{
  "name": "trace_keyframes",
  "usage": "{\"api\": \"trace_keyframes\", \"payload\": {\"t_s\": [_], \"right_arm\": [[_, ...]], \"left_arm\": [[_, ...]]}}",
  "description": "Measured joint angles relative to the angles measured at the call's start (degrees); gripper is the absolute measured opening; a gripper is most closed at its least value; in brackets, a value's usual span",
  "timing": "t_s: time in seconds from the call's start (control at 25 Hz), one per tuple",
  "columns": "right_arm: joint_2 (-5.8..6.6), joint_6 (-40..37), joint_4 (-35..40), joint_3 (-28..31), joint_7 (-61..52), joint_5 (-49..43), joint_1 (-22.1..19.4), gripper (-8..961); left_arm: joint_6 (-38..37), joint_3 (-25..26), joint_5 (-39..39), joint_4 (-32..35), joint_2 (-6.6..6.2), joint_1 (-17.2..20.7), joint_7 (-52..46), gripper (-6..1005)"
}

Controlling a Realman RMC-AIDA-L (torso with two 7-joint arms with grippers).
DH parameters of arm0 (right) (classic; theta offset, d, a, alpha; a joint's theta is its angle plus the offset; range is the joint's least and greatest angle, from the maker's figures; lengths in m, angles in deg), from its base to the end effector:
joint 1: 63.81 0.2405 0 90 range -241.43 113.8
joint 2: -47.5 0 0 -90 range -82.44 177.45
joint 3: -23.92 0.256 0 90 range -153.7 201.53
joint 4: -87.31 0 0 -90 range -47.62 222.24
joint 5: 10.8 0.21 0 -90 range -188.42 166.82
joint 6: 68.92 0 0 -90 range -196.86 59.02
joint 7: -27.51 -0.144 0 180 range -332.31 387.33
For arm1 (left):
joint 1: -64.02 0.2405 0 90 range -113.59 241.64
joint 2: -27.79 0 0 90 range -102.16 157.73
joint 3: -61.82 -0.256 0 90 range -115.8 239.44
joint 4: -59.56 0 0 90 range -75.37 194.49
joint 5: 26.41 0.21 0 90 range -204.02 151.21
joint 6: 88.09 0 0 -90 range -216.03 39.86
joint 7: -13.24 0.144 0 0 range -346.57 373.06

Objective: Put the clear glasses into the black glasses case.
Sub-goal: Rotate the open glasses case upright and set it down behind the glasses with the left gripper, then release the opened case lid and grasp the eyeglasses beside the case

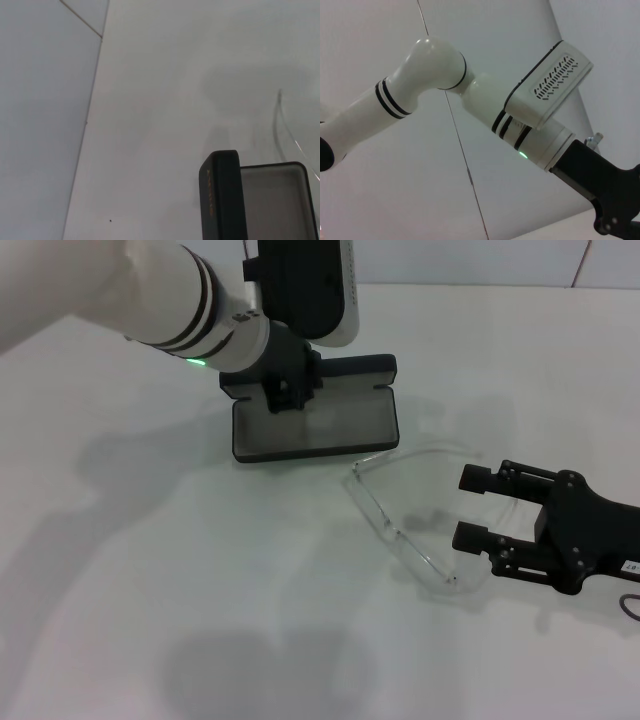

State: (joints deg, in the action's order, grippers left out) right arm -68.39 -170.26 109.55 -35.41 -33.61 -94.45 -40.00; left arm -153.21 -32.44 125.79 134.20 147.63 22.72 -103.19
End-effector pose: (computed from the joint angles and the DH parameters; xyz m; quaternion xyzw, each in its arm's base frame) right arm 0.2552 0.2691 -0.0125 -0.8950 0.1464 0.4154 0.0710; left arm -0.1084 0.3950 -0.0455 -0.9462 0.1192 0.1917 0.2319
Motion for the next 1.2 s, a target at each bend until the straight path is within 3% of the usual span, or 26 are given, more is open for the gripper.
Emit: {"api": "trace_keyframes", "payload": {"t_s": [0.64, 0.8, 0.92, 1.04, 1.2], "right_arm": [[0.06, 0.2, 0.0, 0.0, 0.0, 0.8, 0.0, 682], [0.05, 0.2, 0.0, 0.0, 0.0, 1.1, 0.0, 682], [0.19, 0.1, 0.0, 0.0, -0.6, 2.0, 0.0, 682], [0.76, 0.2, 0.4, 0.6, -3.6, 2.8, 0.0, 682], [2.67, 0.6, 3.6, 2.4, -10.5, 2.7, 0.5, 682]], "left_arm": [[2.2, -1.3, 1.0, -0.2, 0.04, 1.6, -0.5, 245], [2.4, 0.4, -0.8, 3.8, 0.04, 3.3, -1.5, 261], [2.4, 3.4, -7.1, 8.7, -0.03, 6.4, -0.8, 273], [1.1, 9.6, -22.1, 13.4, -0.26, 11.9, 4.2, 285], [-0.1, 16.1, -46.2, 13.6, -0.16, 21.2, 16.7, 300]]}}
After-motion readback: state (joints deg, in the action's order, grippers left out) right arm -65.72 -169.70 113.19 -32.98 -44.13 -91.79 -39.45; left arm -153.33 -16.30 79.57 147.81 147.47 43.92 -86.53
